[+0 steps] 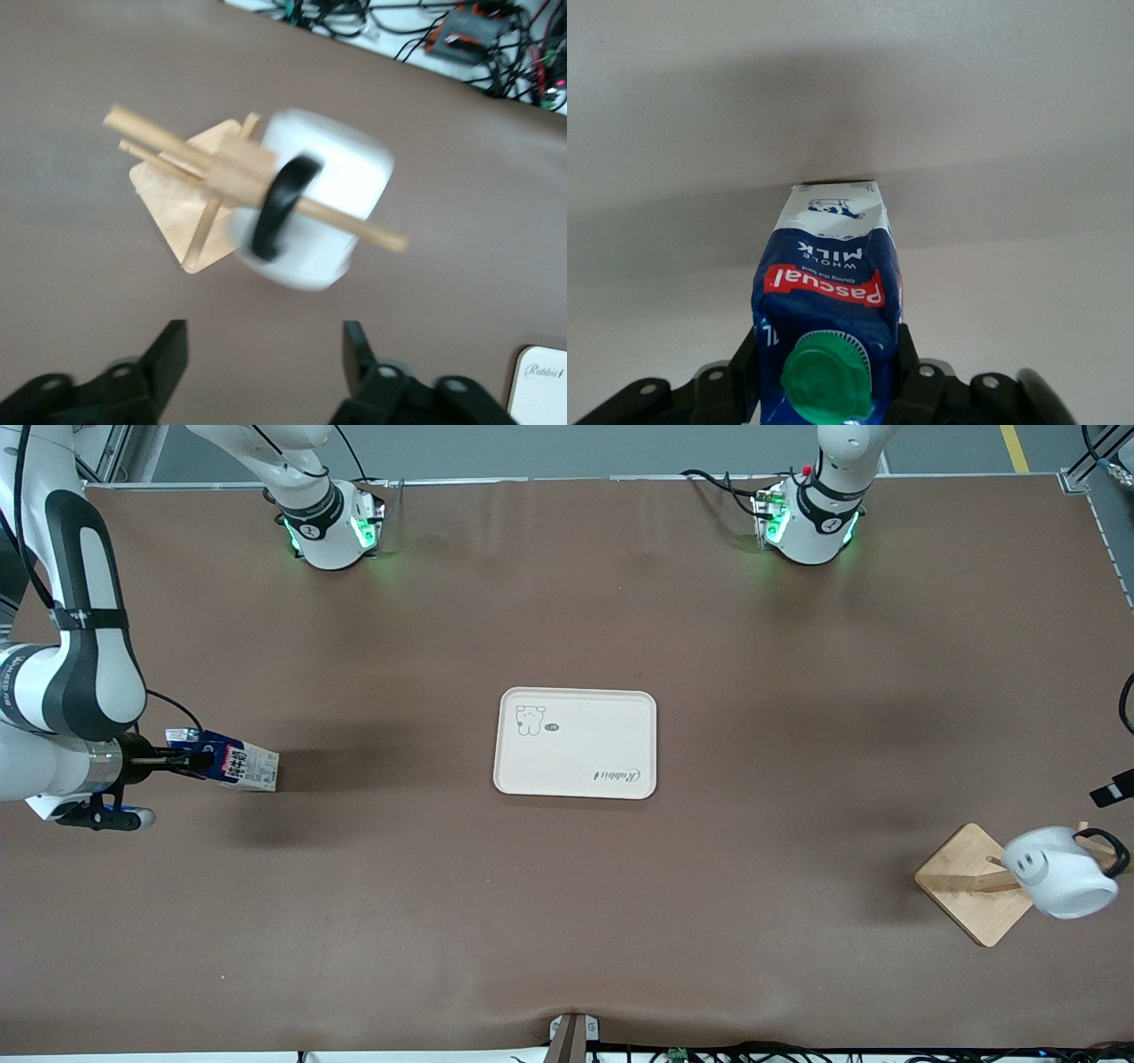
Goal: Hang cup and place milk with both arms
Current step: 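Hang the mug on the stand peg while the right gripper carries milk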
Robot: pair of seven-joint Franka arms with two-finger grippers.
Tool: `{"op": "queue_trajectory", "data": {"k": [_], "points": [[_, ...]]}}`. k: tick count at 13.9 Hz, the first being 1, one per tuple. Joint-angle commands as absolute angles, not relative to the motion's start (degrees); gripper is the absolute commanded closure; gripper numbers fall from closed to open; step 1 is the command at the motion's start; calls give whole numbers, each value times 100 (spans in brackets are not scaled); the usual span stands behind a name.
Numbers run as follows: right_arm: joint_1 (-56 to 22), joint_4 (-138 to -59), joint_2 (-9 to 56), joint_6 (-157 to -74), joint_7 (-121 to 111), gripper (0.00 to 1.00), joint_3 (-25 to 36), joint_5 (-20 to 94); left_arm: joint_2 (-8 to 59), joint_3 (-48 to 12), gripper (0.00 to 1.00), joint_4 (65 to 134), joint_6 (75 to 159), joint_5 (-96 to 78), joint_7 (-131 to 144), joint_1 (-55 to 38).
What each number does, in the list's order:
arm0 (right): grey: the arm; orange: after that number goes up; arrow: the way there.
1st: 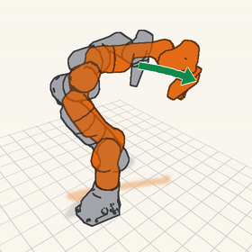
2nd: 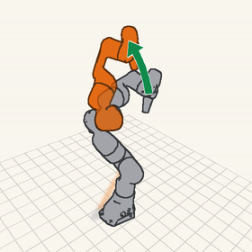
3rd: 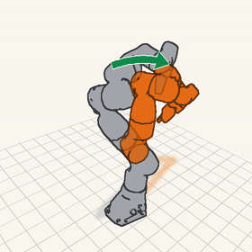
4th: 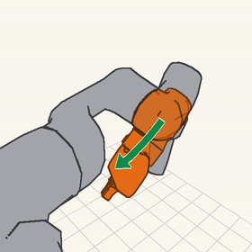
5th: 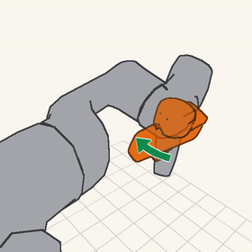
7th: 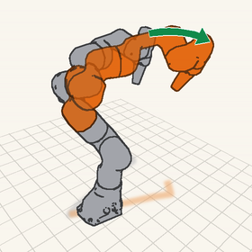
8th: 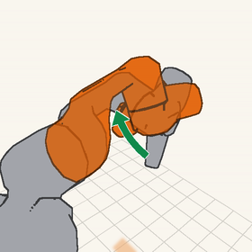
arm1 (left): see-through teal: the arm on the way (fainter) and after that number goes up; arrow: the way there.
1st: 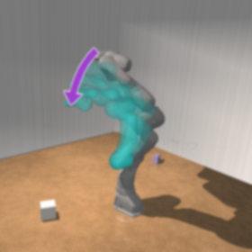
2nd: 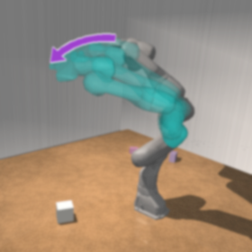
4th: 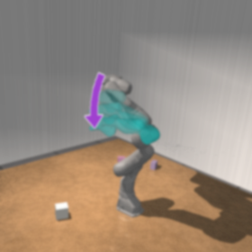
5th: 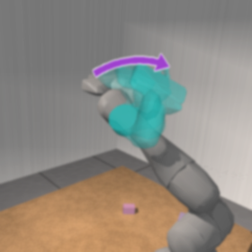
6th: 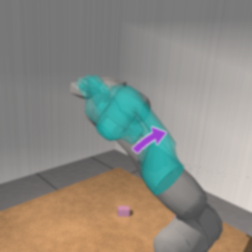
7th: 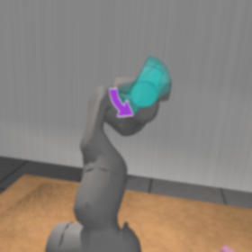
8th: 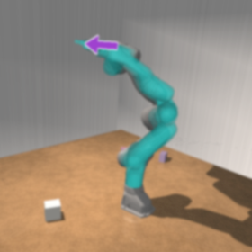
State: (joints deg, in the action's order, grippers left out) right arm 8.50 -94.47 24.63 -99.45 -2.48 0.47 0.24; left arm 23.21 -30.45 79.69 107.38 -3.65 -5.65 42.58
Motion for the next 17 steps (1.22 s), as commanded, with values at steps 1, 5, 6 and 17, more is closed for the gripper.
{"op": "queue_trajectory", "data": {"k": [1,5,6,17], "points": [[835,-9536,2391,-9932,-18,100,9,-158,1882,-3067,0,7989,10373,-360,-545,4140],[835,-9536,2399,-9967,88,100,9,-439,1425,-3085,0,8016,9652,-88,-334,4061],[844,-9545,2417,-9975,114,100,0,-439,1302,-3111,0,8016,9502,-88,-325,4061],[888,-9765,2514,-10081,62,23,-9,-413,731,-3151,0,8016,8860,465,650,3142]]}}
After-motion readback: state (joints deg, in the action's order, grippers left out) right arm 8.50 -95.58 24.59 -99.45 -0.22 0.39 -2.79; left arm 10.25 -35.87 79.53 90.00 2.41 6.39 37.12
